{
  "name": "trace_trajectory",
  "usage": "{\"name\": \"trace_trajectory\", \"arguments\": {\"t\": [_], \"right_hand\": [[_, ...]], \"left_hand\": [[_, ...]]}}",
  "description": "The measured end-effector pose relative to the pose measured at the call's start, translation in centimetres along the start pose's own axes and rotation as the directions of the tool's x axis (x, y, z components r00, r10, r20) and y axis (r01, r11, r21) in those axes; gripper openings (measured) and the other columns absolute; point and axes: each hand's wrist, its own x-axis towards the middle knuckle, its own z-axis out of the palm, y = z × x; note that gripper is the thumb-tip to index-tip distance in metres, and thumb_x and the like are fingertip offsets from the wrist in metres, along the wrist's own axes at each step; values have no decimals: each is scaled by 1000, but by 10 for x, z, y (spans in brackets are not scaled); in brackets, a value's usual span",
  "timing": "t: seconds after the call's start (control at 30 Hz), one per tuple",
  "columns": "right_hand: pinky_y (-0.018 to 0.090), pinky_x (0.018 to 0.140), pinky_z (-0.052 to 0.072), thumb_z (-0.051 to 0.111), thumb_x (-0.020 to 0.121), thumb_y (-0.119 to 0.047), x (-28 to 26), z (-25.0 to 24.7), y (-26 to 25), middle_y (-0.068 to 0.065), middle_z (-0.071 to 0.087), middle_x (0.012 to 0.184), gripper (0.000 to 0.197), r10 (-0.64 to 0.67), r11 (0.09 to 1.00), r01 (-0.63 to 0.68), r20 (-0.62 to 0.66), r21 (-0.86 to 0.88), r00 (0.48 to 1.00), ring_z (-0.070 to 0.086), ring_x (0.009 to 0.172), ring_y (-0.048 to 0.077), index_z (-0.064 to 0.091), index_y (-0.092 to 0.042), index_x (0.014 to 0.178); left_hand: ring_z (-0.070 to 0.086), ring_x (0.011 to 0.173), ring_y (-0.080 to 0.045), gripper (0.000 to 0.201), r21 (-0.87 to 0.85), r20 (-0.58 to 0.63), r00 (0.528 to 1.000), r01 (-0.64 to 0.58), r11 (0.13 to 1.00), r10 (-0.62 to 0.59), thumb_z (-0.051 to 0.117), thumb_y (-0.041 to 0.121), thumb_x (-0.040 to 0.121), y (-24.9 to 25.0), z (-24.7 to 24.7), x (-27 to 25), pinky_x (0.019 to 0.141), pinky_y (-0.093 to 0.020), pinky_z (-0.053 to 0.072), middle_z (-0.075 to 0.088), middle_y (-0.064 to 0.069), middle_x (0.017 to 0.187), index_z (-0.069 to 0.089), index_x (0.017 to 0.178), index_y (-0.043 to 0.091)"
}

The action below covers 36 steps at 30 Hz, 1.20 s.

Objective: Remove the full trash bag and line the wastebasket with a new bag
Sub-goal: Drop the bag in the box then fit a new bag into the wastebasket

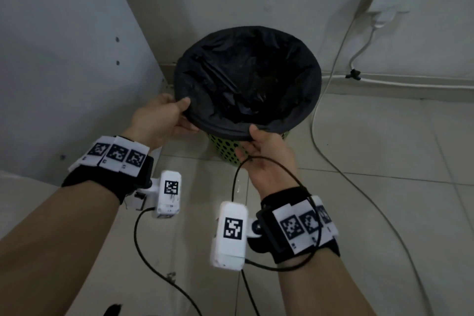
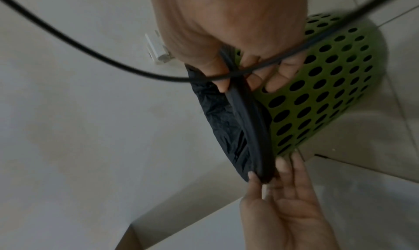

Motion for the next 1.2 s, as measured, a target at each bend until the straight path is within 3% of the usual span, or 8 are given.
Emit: {"name": "trace_trajectory", "arguments": {"t": [0.17,0.27,0.43,0.53,0.63,0.83,1.03,1.2], "right_hand": [[40,76,54,73,87,-25,9,-21,-38,10,69,89,16,-37,999,37,-12,-10,999,63,84,26,68,-11,92],[38,88,56,67,92,-15,11,-21,-45,16,69,111,25,-5,999,5,6,46,1000,66,88,27,65,-8,116],[48,96,54,68,88,-5,9,-18,-36,19,72,107,21,-30,994,30,0,103,1000,69,95,31,69,-4,109],[42,88,58,63,91,-1,4,-18,-30,18,69,114,20,-12,996,8,35,93,999,68,95,31,66,-5,110],[39,73,62,65,92,-6,4,-24,-33,13,74,98,11,-3,998,1,36,65,999,70,82,26,67,-5,102],[32,84,53,59,94,-4,11,-31,-52,9,69,85,8,11,991,-14,24,130,1000,63,80,20,63,-6,88],[36,85,56,59,94,-4,-1,-31,-38,14,69,111,30,7,997,-10,39,73,999,67,88,23,60,-2,124],[40,77,59,69,91,-25,-7,-43,-41,7,75,85,31,25,999,-27,92,18,995,71,84,24,66,-7,116]], "left_hand": [[66,46,-16,37,30,-34,999,-3,1000,4,53,11,100,5,1,6,48,-30,57,65,-16,89,45,131,-7],[64,44,-14,28,73,-22,999,-28,997,30,50,13,102,8,5,6,46,-27,57,64,-16,88,51,125,-4],[69,71,-30,38,91,32,999,-13,996,10,53,30,100,8,12,-1,55,-38,61,68,-17,107,53,131,7],[70,93,-36,37,92,42,998,-51,994,48,56,18,99,2,17,-3,64,-46,63,67,-16,122,51,135,9],[68,89,-27,31,33,20,997,-78,996,77,52,4,99,2,19,-1,53,-34,61,66,-13,120,54,129,8],[67,84,-28,36,-27,23,998,-53,998,53,54,0,96,3,16,4,47,-28,57,67,-16,118,55,132,5],[67,100,-32,33,-15,-20,998,-52,999,51,54,9,97,7,15,9,77,-45,58,67,-13,123,58,130,12],[64,99,-33,43,92,11,996,-91,992,90,56,2,95,-3,10,2,65,-40,60,63,-11,126,50,137,12]]}}
